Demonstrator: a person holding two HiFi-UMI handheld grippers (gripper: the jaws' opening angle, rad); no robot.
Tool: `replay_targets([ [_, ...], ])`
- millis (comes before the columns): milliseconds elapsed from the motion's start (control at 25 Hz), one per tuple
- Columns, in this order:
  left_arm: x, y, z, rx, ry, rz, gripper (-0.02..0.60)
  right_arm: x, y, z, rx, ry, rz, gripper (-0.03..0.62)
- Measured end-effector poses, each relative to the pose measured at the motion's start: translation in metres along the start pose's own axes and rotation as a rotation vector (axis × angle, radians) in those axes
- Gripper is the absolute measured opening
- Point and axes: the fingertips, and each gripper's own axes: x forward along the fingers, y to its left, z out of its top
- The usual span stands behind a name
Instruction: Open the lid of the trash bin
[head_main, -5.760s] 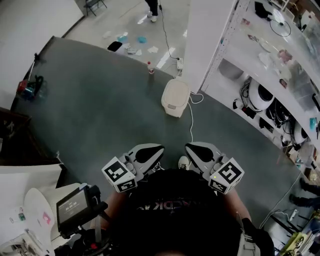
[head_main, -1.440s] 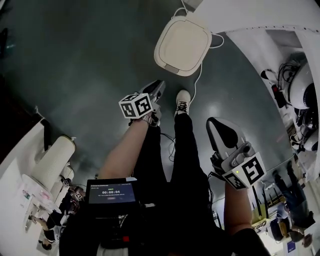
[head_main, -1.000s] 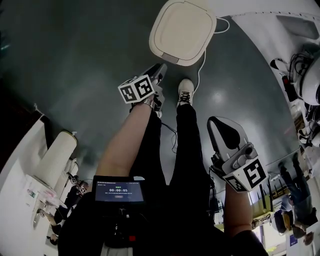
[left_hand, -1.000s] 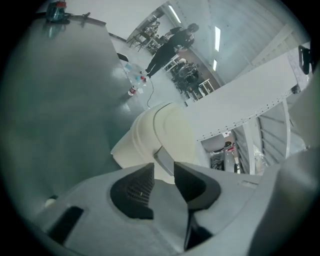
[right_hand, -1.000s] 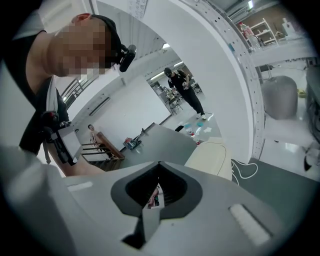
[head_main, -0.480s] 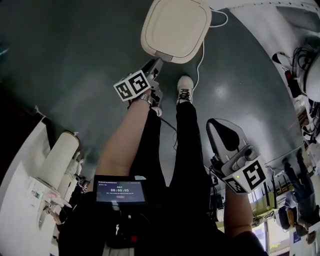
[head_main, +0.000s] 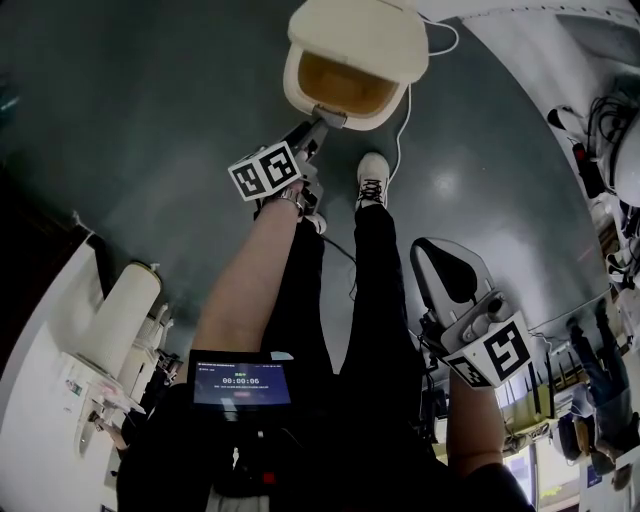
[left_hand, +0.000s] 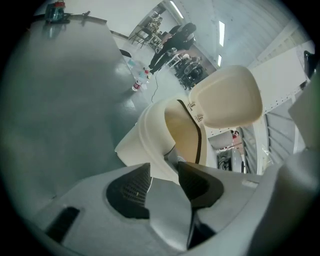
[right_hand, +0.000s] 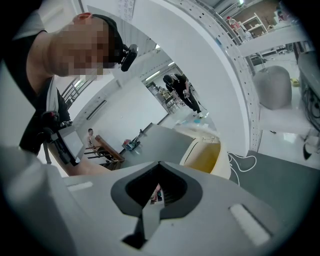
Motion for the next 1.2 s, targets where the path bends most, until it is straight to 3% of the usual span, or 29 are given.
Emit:
replay_targets([
  [480, 0.002, 0.000, 0.002, 0.083, 0.042, -0.007, 0.186, 0.006, 0.003, 0.001, -0.003, 0.004, 0.005, 0.009],
  [800, 0.000, -0.003, 0.003, 0.070, 0.009, -0.030, 0.190, 0.005, 0.007, 0.002, -0.024, 0.006, 0.009, 0.009],
  [840, -0.003, -0.004, 0.002, 0.082, 0.006, -0.024, 0.178, 0.004, 0.009, 0.004, -0.029, 0.003, 0.009, 0.008],
  [880, -0.006, -0.003, 0.001, 0.103, 0.012, -0.009, 0.126, 0.003, 0.012, 0.006, -0.035, 0.001, 0.009, 0.008],
  [920, -0.011, -0.003, -0.002, 0.135, 0.028, 0.008, 0.006, 0.002, 0.015, 0.008, -0.042, -0.002, 0.010, 0.009],
  [1040, -0.029, -0.013, -0.014, 0.240, 0.095, -0.014, 0.003, -0.001, 0.028, 0.018, -0.066, -0.015, 0.012, 0.008],
  [1200, -0.065, -0.030, -0.011, 0.315, 0.108, -0.054, 0.003, -0.005, 0.053, 0.034, -0.110, -0.037, 0.023, 0.008],
])
